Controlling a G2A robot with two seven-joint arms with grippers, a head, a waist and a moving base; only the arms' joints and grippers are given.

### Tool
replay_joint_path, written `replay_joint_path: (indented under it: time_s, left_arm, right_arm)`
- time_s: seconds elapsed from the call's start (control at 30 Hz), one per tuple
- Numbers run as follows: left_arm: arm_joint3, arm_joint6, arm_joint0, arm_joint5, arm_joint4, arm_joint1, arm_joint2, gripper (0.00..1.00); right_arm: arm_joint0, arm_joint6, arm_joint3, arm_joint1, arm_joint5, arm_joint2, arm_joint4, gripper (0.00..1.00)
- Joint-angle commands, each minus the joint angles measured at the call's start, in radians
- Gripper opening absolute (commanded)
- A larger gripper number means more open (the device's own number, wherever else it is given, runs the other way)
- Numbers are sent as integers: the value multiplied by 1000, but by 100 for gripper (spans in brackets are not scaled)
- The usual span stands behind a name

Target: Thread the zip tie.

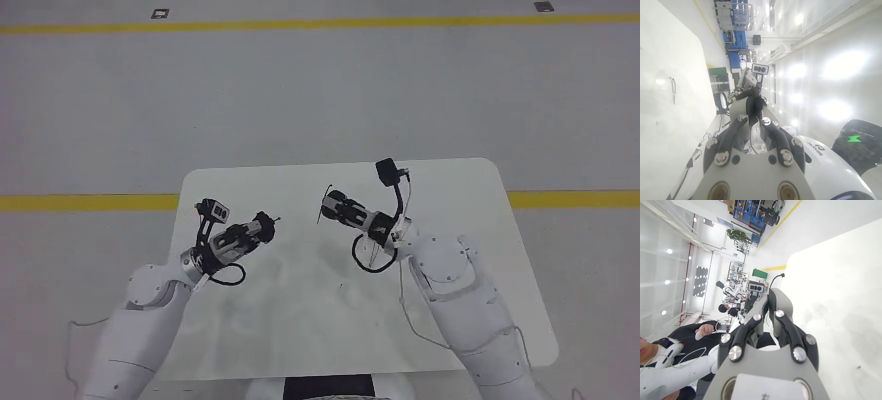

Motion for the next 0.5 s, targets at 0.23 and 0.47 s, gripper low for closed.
replay_joint_path:
  time_s: [0.23,0.47]
  left_arm:
    - [-48,177,46,-1,1,-21,53,0]
    - [-74,254,47,-1,32,-51,71,0]
  right_arm:
    - [-60,-372,-17,-27,-194,-104,40,0]
    - [-79,-571,10,-38,-207,-175,-130,0]
